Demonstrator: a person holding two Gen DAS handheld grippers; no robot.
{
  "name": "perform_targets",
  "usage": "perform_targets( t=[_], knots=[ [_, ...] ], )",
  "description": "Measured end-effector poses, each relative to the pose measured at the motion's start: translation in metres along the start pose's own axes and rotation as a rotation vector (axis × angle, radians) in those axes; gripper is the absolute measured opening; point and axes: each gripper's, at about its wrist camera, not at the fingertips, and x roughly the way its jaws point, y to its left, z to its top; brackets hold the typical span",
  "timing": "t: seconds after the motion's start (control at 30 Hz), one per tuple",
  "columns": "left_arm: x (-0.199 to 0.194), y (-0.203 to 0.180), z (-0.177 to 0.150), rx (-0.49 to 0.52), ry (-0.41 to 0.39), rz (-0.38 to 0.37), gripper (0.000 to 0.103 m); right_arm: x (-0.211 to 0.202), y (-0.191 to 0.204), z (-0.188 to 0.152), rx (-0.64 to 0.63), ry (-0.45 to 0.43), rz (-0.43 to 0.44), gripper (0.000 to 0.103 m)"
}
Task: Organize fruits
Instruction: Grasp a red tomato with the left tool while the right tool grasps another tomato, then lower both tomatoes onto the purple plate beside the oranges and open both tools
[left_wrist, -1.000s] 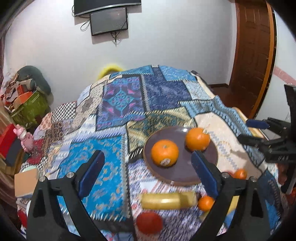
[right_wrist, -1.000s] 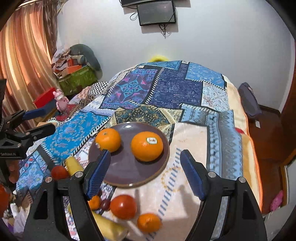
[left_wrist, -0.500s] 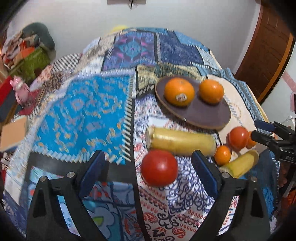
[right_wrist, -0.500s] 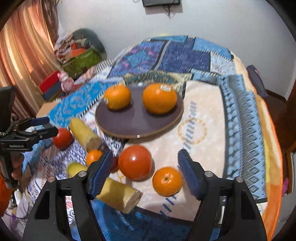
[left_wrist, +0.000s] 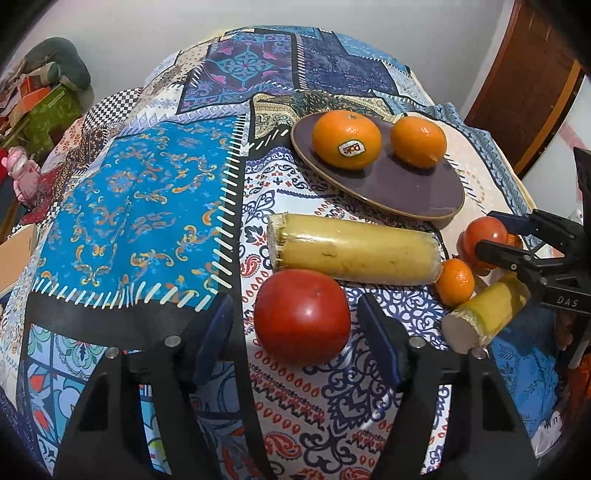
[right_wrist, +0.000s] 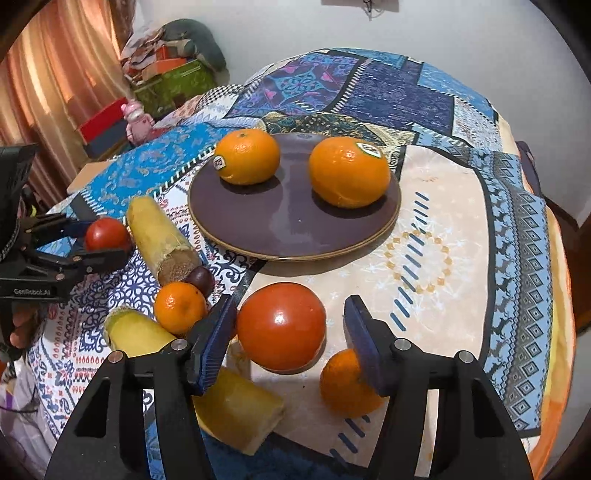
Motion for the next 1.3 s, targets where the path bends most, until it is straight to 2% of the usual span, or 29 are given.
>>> perform_targets(
  t=[0.07, 0.17, 0.2, 0.43, 0.6, 0.8, 0.9, 1.1, 1.3],
  knots=[
    [0.001, 0.000, 0.001, 0.005, 0.002, 0.002, 0.060, 0.001, 0.002, 0.000, -0.020, 0.009, -0.005, 0.057],
    [0.003, 0.000, 0.002, 0.003, 0.007, -0.007, 0.047, 0.004, 0.006, 0.000, -0.051, 0.021, -0.012, 0.048],
    [0.004, 0.001, 0.003, 0.000, 0.008, -0.012, 0.047, 0.004, 0.007, 0.000, -0.055, 0.024, -0.008, 0.045],
    [-0.003, 0.004, 0.003, -0.012, -0.002, -0.011, 0.047, -0.002, 0.001, 0.000, 0.004, 0.003, 0.021, 0.045],
    [-0.021, 0.009, 0.009, -0.014, -0.042, 0.000, 0.046, -0.014, -0.003, 0.004, 0.033, -0.039, 0.021, 0.044],
    [-0.055, 0.012, 0.034, 0.000, -0.134, 0.016, 0.046, -0.028, -0.006, 0.016, 0.048, -0.093, 0.011, 0.044],
    [-0.064, 0.012, 0.051, 0.002, -0.159, -0.004, 0.046, -0.033, -0.007, 0.024, 0.054, -0.125, 0.003, 0.044],
    [-0.068, 0.000, 0.078, 0.022, -0.193, -0.026, 0.046, -0.035, -0.009, 0.040, 0.064, -0.167, 0.002, 0.044],
    [-0.056, -0.020, 0.096, 0.054, -0.194, -0.051, 0.046, -0.030, -0.008, 0.050, 0.062, -0.186, -0.006, 0.044]
  ],
)
